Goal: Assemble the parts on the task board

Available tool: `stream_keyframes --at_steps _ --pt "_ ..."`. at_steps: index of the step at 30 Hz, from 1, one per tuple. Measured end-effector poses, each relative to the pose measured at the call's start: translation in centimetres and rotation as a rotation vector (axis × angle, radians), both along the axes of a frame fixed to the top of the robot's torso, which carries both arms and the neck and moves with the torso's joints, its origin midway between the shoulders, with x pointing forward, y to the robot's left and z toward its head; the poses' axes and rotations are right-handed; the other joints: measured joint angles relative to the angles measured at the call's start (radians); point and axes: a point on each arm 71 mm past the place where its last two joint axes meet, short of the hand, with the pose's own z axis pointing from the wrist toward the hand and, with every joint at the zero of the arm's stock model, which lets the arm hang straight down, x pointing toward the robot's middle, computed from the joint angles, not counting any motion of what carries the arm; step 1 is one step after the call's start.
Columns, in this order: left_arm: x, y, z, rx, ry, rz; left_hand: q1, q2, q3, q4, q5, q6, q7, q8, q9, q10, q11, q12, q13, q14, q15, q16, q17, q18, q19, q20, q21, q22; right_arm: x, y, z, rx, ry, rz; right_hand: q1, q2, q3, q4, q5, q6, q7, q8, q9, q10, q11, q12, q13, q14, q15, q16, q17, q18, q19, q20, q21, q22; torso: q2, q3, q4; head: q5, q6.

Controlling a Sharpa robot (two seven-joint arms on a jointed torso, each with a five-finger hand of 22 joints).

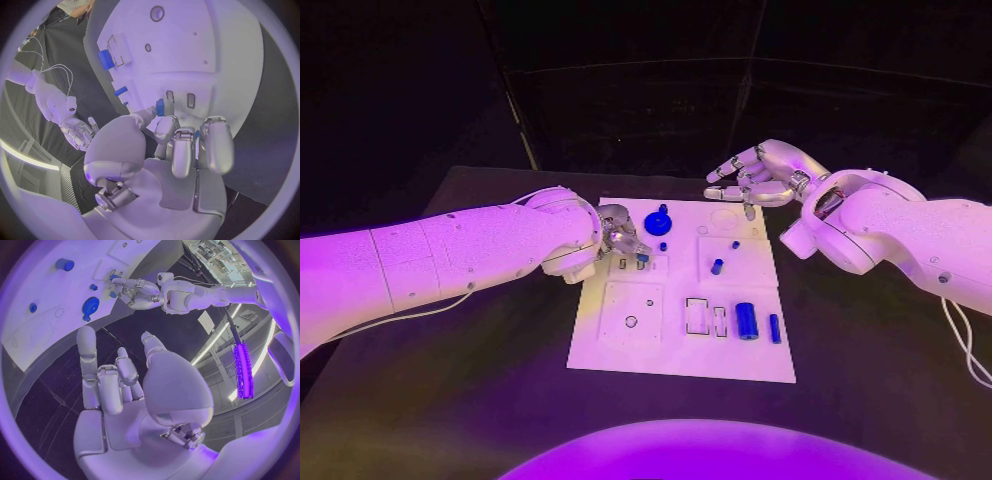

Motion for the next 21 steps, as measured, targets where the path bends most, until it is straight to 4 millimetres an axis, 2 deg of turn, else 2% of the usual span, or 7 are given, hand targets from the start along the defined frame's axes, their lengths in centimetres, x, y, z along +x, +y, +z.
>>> stream_keyframes --at_steps 4,21 --pt "0.06 0.03 -0.11 0.012 -0.011 -0.003 0.000 0.000 0.003 0.003 0.000 0.000 0.000 0.000 0.001 0.000 0.000 0.000 -0.002 0.000 0.000 0.000 0.000 0.000 0.000 0.000 0.000 0.000 0.00 0.00 -0.01 0.000 0.000 0.000 0.000 0.000 0.000 0.000 0.000 0.000 0.000 0.000 0.000 0.000 0.000 0.000 0.000 0.000 0.000 0.000 0.000 0.000 0.000 0.000 0.000 0.000 0.000 0.0000 -0.0015 0.001 -0.001" --pt "0.17 0.14 -0.26 0.062 -0.015 -0.040 0.000 0.000 0.006 0.005 0.004 0.001 0.000 0.004 0.005 0.000 0.000 0.000 -0.014 0.000 0.000 0.000 0.000 0.000 0.000 0.000 0.000 0.001 0.02 0.06 -0.02 0.000 0.001 0.002 0.000 0.000 0.000 0.000 0.004 0.000 0.000 0.000 0.000 0.000 0.000 0.000 -0.001 0.000 0.000 0.000 0.001 0.000 0.000 0.000 0.000 -0.002 0.001 -0.0002 -0.0012 0.002 -0.006"
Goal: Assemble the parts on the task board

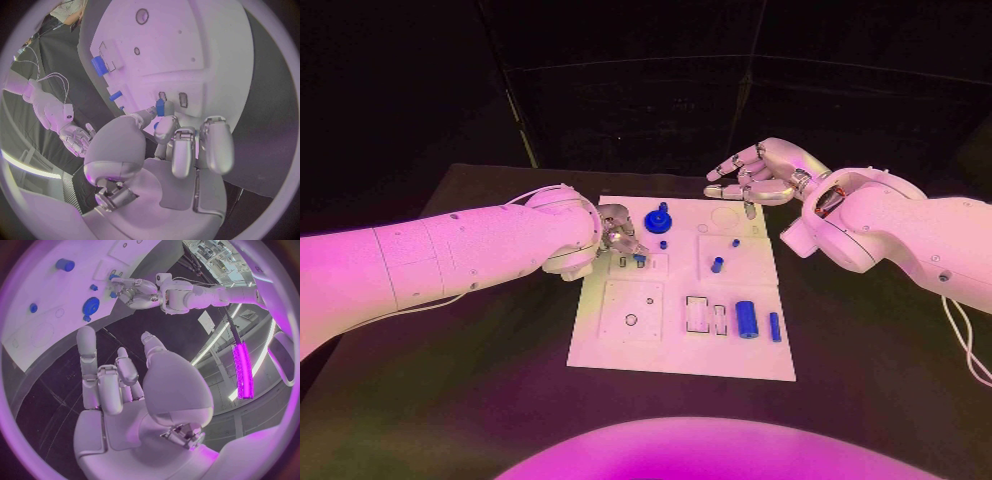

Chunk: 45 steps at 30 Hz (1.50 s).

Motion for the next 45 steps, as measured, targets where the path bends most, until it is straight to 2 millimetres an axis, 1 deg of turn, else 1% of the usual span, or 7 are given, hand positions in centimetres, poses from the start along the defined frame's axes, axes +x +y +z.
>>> stream_keyframes --at_steps 3,11,23,29,31,37,45 --pt "0.02 0.06 0.03 0.006 0.000 -0.005 0.000 0.000 0.000 0.000 0.000 0.002 -0.002 0.000 0.001 0.000 0.000 -0.004 -0.002 0.000 0.000 0.000 0.000 0.000 0.000 0.000 0.000 0.000 0.00 0.02 0.00 0.000 0.001 0.001 0.000 0.000 -0.003 0.003 0.000 -0.003 -0.003 0.000 0.000 0.000 0.000 0.000 0.000 0.000 0.000 0.000 0.000 0.000 0.000 0.000 -0.004 -0.001 0.000 0.0000 0.0000 -0.001 -0.001" --pt "0.03 0.10 0.05 0.016 0.003 -0.015 -0.001 -0.001 0.004 0.004 0.018 0.002 -0.002 0.003 0.004 0.000 0.000 -0.004 -0.004 0.000 0.000 0.000 0.000 0.000 0.000 0.000 0.000 0.001 0.00 0.04 -0.02 -0.001 0.001 0.003 0.000 0.000 -0.003 0.003 0.000 -0.003 -0.003 0.000 0.000 0.000 0.000 0.000 0.000 0.000 0.000 0.000 0.000 0.000 0.000 0.000 -0.004 -0.001 0.000 0.0001 0.0004 -0.001 -0.001" --pt "-0.03 0.07 0.05 0.027 0.015 -0.032 -0.007 -0.007 0.007 0.007 0.031 0.002 -0.001 0.004 0.005 -0.002 0.002 -0.010 -0.012 0.000 0.000 0.000 0.000 0.000 0.000 0.000 -0.008 0.000 0.03 0.08 -0.04 -0.001 0.003 0.005 0.000 0.000 -0.003 0.003 0.006 -0.003 -0.003 0.000 0.000 0.000 0.000 0.000 0.000 0.000 0.000 0.000 0.000 0.000 0.000 0.000 -0.004 -0.001 0.000 0.0002 0.0007 0.000 -0.003" --pt "-0.08 0.08 0.03 0.034 0.024 -0.042 -0.013 -0.013 0.007 0.007 0.032 0.002 -0.001 0.004 0.006 -0.002 0.002 -0.010 -0.012 0.000 0.000 0.000 0.000 0.000 0.000 0.000 -0.008 0.000 0.04 0.10 -0.05 -0.002 0.004 0.006 0.000 0.000 -0.003 0.003 0.006 -0.003 -0.003 0.000 0.000 0.000 0.000 0.000 0.000 0.000 0.000 0.000 0.000 0.000 0.000 0.000 -0.004 -0.001 0.000 0.0003 0.0009 0.002 -0.004" --pt "-0.12 0.06 0.01 0.037 0.028 -0.047 -0.016 -0.016 0.016 -0.002 0.032 0.002 -0.001 0.004 0.006 -0.002 0.002 -0.010 -0.012 0.000 0.000 0.000 0.000 0.000 0.000 0.000 -0.008 0.000 0.04 0.12 -0.06 -0.002 0.004 0.006 0.000 0.000 -0.003 0.003 0.006 -0.003 -0.003 0.000 0.000 0.000 0.000 0.000 0.000 0.000 0.000 0.000 0.000 0.000 0.000 0.000 -0.004 -0.001 0.000 0.0003 0.0009 0.002 -0.004" --pt "-0.18 0.02 -0.06 0.044 0.037 -0.057 -0.018 -0.018 0.017 -0.003 0.032 0.002 -0.001 0.004 0.008 -0.002 0.002 -0.011 -0.015 0.000 0.000 0.000 0.000 0.000 0.000 0.000 -0.008 0.000 0.04 0.16 -0.06 -0.002 0.005 0.008 0.000 0.000 -0.003 0.003 0.006 -0.003 -0.003 0.000 0.000 0.000 0.000 0.000 0.000 0.000 0.000 0.000 0.000 0.000 0.000 0.000 -0.004 -0.001 0.000 0.0004 0.0000 0.002 -0.005" --pt "-0.17 0.03 -0.02 0.050 0.040 -0.063 -0.023 -0.023 0.018 -0.004 0.043 0.007 -0.003 0.008 0.009 -0.002 0.002 -0.015 -0.019 0.000 0.000 0.000 0.000 0.000 0.000 0.000 -0.008 0.000 0.04 0.16 -0.07 -0.002 0.006 0.008 0.000 0.000 -0.003 0.003 0.006 -0.003 -0.003 0.000 0.000 0.000 0.000 0.000 0.000 0.000 0.000 0.000 0.000 0.000 0.000 0.000 -0.004 -0.001 0.000 0.0005 -0.0005 0.000 -0.006"
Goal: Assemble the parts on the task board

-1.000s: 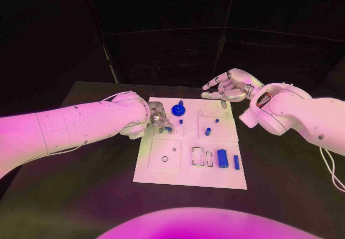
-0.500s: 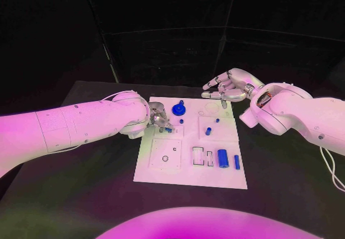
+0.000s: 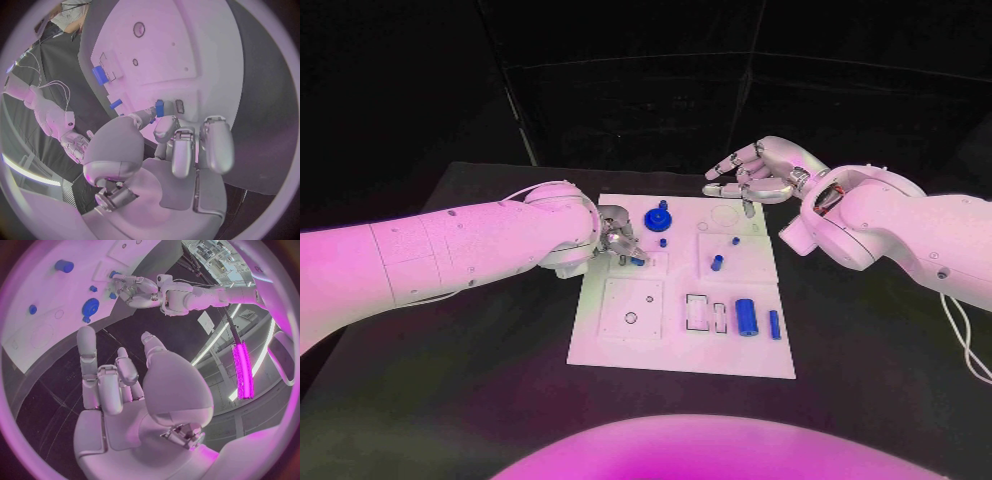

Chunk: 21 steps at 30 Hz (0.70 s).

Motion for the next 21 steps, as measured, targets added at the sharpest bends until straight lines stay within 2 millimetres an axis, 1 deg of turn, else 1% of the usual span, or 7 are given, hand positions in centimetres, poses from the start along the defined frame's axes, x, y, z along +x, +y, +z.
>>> stream_keyframes --at_steps 7,9,10,12,14,17,21 --pt "0.06 -0.06 0.02 0.003 0.001 -0.003 0.000 0.000 0.001 -0.001 0.000 0.000 0.000 0.000 0.000 0.000 0.000 -0.004 -0.002 0.000 0.000 0.000 0.000 0.000 0.000 0.000 0.000 0.000 0.01 0.04 -0.01 0.000 0.000 0.001 0.000 0.000 0.000 0.000 0.000 0.000 0.000 0.000 0.000 0.000 0.000 0.000 0.000 0.000 0.000 0.000 0.000 0.000 0.000 0.000 0.000 0.000 0.000 0.0001 0.0001 0.000 0.000" --pt "0.10 -0.13 0.02 0.004 0.001 -0.005 0.000 0.000 0.001 -0.001 0.011 0.000 0.000 0.000 0.001 0.000 0.000 -0.004 -0.007 0.000 0.000 0.000 0.000 0.000 0.000 0.000 0.000 0.001 0.01 0.05 -0.01 0.000 0.000 0.001 0.000 0.000 0.000 0.000 0.000 0.000 0.000 0.000 0.000 0.000 0.000 0.000 0.000 0.000 0.000 0.000 0.000 0.000 0.000 0.000 0.000 -0.001 0.000 0.0001 0.0002 -0.001 0.000" --pt "0.13 -0.19 0.02 0.005 0.002 -0.006 -0.003 0.002 0.001 -0.001 0.036 0.001 -0.001 0.001 0.003 0.000 0.000 -0.012 -0.013 0.000 0.000 0.000 0.000 0.000 0.000 0.000 0.000 0.002 0.00 0.05 -0.01 0.000 0.001 0.001 0.000 0.000 0.000 0.000 0.000 0.000 0.000 0.000 0.000 0.000 0.000 0.000 0.000 0.000 0.000 0.000 0.000 0.000 0.000 0.000 0.000 -0.001 0.000 0.0002 0.0003 -0.001 0.000" --pt "0.12 -0.36 -0.01 0.008 0.004 -0.011 -0.022 -0.008 0.001 -0.001 0.118 0.008 -0.007 0.011 0.009 0.000 0.000 -0.030 -0.036 0.000 0.000 0.000 0.000 0.000 0.000 0.000 0.000 0.005 0.00 0.06 -0.01 0.000 0.001 0.001 0.000 0.000 0.000 0.000 0.000 0.000 0.000 0.000 0.000 0.000 0.000 0.000 0.000 0.000 0.000 0.000 0.000 0.000 0.000 0.000 0.000 -0.001 0.000 0.0003 0.0003 -0.001 -0.001" --pt "0.08 -0.54 -0.08 0.012 0.008 -0.018 -0.032 -0.018 -0.003 -0.006 0.170 0.015 -0.011 0.015 0.013 0.001 0.000 -0.039 -0.049 0.000 0.000 0.000 0.000 0.000 0.000 0.000 0.000 0.009 0.00 0.06 -0.01 0.000 0.001 0.001 0.000 0.000 -0.001 0.001 0.000 0.000 0.000 0.001 0.000 0.000 0.000 0.000 0.000 0.000 0.000 0.000 0.000 0.000 0.000 0.000 0.000 -0.001 0.000 0.0003 0.0003 -0.001 -0.001" --pt "0.16 -0.60 -0.11 0.019 0.009 -0.022 -0.043 -0.026 0.005 -0.023 0.187 0.017 -0.013 0.015 0.016 0.006 -0.006 -0.039 -0.057 0.004 -0.004 0.000 0.000 0.000 0.000 0.000 0.000 0.012 0.00 0.07 -0.01 0.000 0.001 0.002 0.000 0.000 -0.002 0.002 0.000 0.000 0.000 0.004 0.000 0.000 0.000 0.000 0.000 0.000 0.000 0.000 0.000 0.000 0.000 0.000 0.000 -0.001 0.000 0.0004 0.0003 -0.001 -0.002" --pt "0.30 -0.68 -0.11 0.027 0.011 -0.028 -0.071 -0.026 0.016 -0.047 0.190 0.024 -0.019 0.015 0.016 0.009 -0.009 -0.039 -0.060 0.004 -0.004 0.000 0.000 0.000 0.000 0.000 0.004 0.016 -0.01 0.08 -0.01 0.000 0.001 0.002 0.003 0.003 -0.004 0.004 0.012 0.000 0.000 0.004 0.000 0.000 0.000 0.000 0.000 0.000 0.000 0.000 0.000 0.000 0.000 0.000 0.000 -0.001 0.000 0.0008 0.0003 -0.001 -0.003"
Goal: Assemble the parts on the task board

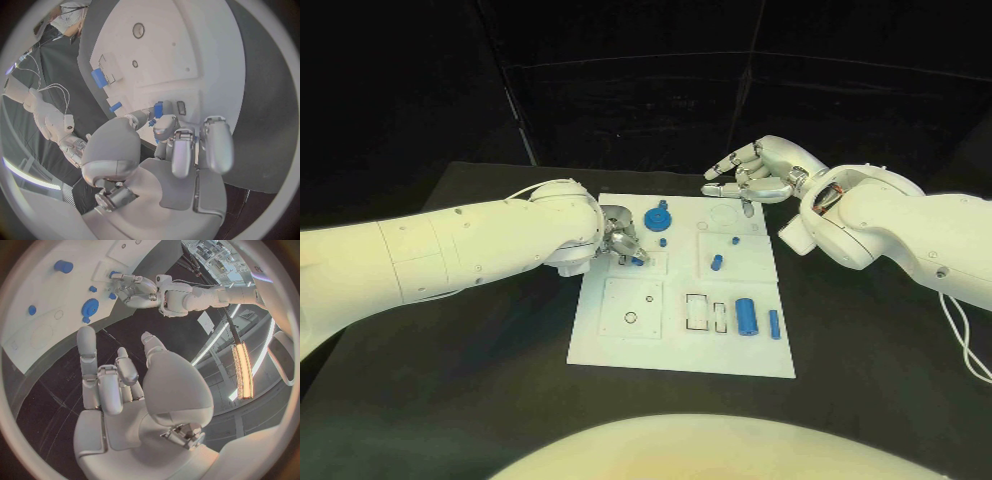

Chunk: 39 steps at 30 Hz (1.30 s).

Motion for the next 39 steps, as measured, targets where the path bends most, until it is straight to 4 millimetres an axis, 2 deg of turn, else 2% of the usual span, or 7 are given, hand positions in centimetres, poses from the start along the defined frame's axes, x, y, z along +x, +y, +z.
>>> stream_keyframes --at_steps 7,11,18,28,39 --pt "0.18 -0.17 0.03 0.010 0.004 -0.009 -0.012 -0.001 0.006 -0.010 0.000 0.003 0.000 0.000 0.000 0.000 0.000 0.000 -0.002 0.000 0.000 0.000 0.000 0.000 0.000 0.000 0.001 0.005 0.00 0.01 0.00 0.000 0.000 0.000 0.004 0.004 -0.001 0.001 0.005 0.000 0.000 0.000 0.000 0.000 0.000 0.000 0.000 0.000 0.000 0.000 0.000 0.000 0.004 -0.004 0.000 -0.001 0.000 0.0002 0.0001 -0.002 0.000" --pt "0.29 -0.27 0.02 0.014 0.005 -0.011 -0.044 0.009 0.028 -0.034 0.000 0.007 -0.004 0.001 0.000 0.002 -0.002 0.000 -0.003 0.000 0.000 0.000 0.000 0.000 0.000 0.000 0.004 0.007 0.00 0.05 0.00 0.000 0.000 0.001 0.004 0.004 -0.001 0.001 0.005 0.000 0.000 0.000 0.000 0.000 0.000 0.000 0.000 0.000 0.000 0.000 0.000 0.000 0.004 -0.004 0.000 -0.001 0.000 0.0002 0.0002 -0.002 0.000" --pt "0.50 -0.42 0.02 0.018 0.004 -0.012 -0.062 0.018 0.034 -0.040 0.000 0.012 -0.006 -0.004 -0.004 0.004 -0.004 0.000 -0.004 -0.004 -0.004 0.000 0.000 0.000 0.004 -0.003 0.004 0.011 0.01 0.08 -0.01 0.000 0.000 0.001 0.004 0.004 -0.001 0.001 0.005 0.000 0.000 0.000 0.000 0.000 0.000 0.000 0.000 0.000 0.000 0.000 0.000 0.000 0.004 -0.004 0.000 -0.001 0.000 -0.0004 0.0002 -0.003 0.001" --pt "0.61 -0.48 -0.03 0.024 0.007 -0.014 -0.080 0.038 -0.033 -0.008 0.003 0.032 -0.009 -0.012 -0.009 0.006 -0.005 0.001 -0.004 -0.004 -0.004 0.000 0.000 0.000 0.000 -0.007 0.013 0.024 0.01 0.10 -0.01 0.000 0.001 0.001 0.004 0.004 -0.004 0.004 0.011 0.000 0.000 0.000 0.000 0.000 0.000 0.000 0.000 0.000 0.000 0.000 0.000 0.000 0.004 -0.004 0.000 -0.002 0.000 -0.0006 0.0002 -0.007 -0.001" --pt "0.59 -0.46 -0.16 0.030 0.015 -0.019 -0.089 0.047 -0.066 0.010 -0.001 0.041 -0.013 -0.016 -0.010 0.013 -0.013 0.012 0.006 0.000 -0.007 0.000 0.000 0.000 0.000 -0.007 0.018 0.027 0.00 0.09 -0.01 0.000 0.001 0.001 0.004 0.004 -0.004 0.004 0.011 0.000 0.000 0.000 0.000 0.000 0.000 0.000 0.000 0.000 0.000 0.000 0.000 0.000 0.004 -0.004 0.000 -0.002 0.000 -0.0006 0.0008 -0.010 -0.002"
